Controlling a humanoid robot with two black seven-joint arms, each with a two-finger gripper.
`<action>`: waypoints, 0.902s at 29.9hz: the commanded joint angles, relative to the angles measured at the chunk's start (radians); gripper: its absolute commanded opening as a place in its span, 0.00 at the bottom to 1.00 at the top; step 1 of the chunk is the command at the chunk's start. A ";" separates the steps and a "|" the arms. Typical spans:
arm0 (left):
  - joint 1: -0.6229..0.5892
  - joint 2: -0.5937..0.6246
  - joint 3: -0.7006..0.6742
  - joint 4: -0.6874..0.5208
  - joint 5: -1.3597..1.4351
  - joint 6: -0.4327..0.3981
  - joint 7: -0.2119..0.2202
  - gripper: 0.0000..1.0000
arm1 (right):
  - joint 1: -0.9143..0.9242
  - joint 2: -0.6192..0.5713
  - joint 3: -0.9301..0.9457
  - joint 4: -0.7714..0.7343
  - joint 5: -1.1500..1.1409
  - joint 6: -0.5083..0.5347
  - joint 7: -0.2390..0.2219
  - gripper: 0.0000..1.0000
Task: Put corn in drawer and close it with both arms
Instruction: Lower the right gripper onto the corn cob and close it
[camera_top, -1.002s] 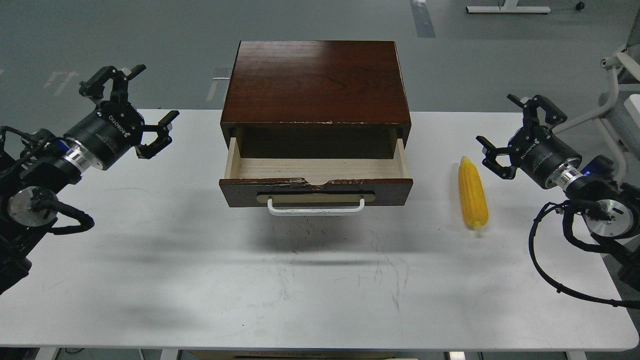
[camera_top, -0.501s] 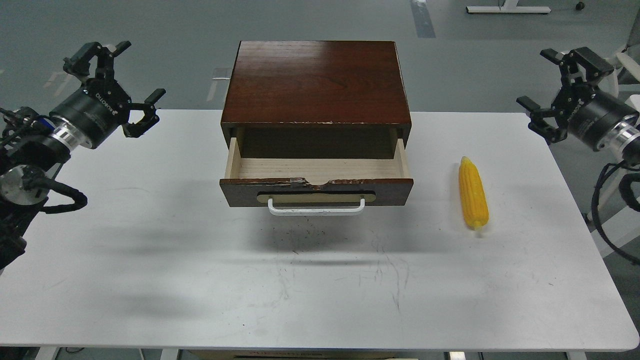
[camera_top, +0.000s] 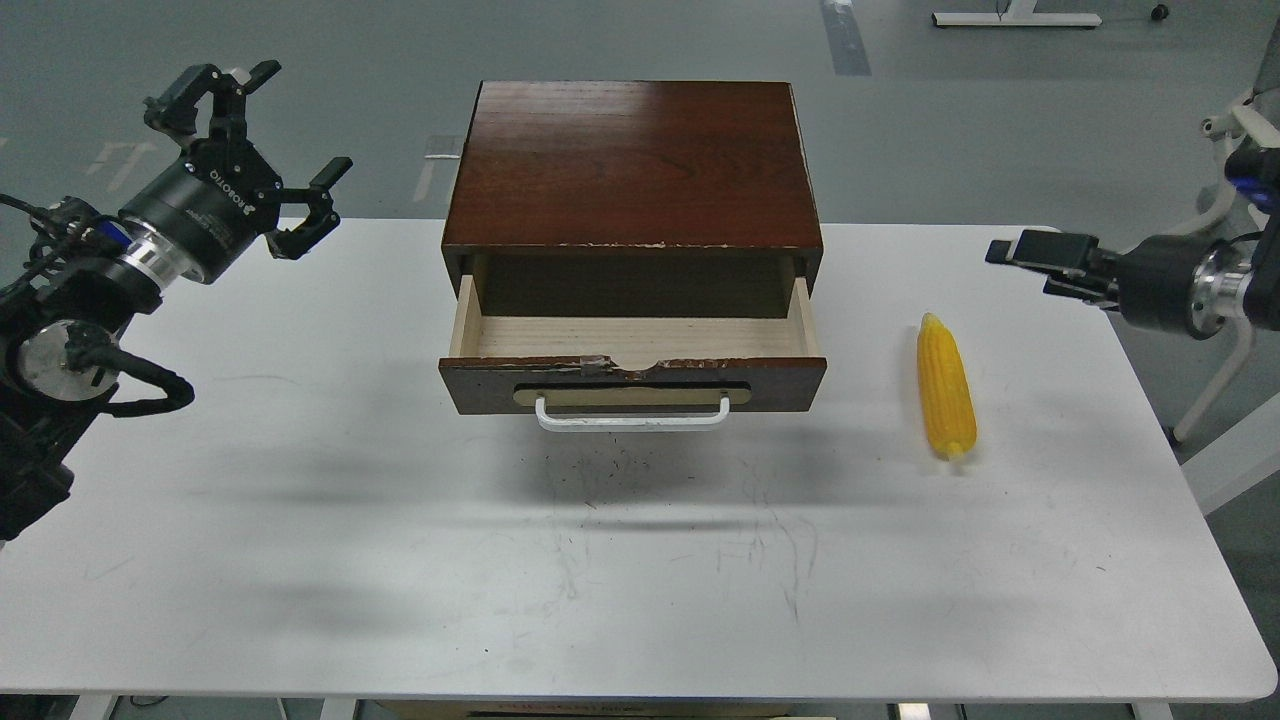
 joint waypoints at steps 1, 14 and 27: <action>0.000 0.000 -0.006 0.000 0.000 0.000 -0.001 0.99 | 0.004 0.062 -0.103 -0.034 -0.030 -0.044 0.011 1.00; -0.009 0.000 -0.006 0.000 0.002 0.000 -0.002 0.99 | 0.002 0.179 -0.185 -0.155 -0.030 -0.045 0.010 1.00; -0.009 -0.003 -0.003 0.000 0.002 0.000 -0.002 0.99 | -0.012 0.200 -0.221 -0.186 -0.030 -0.045 0.010 0.91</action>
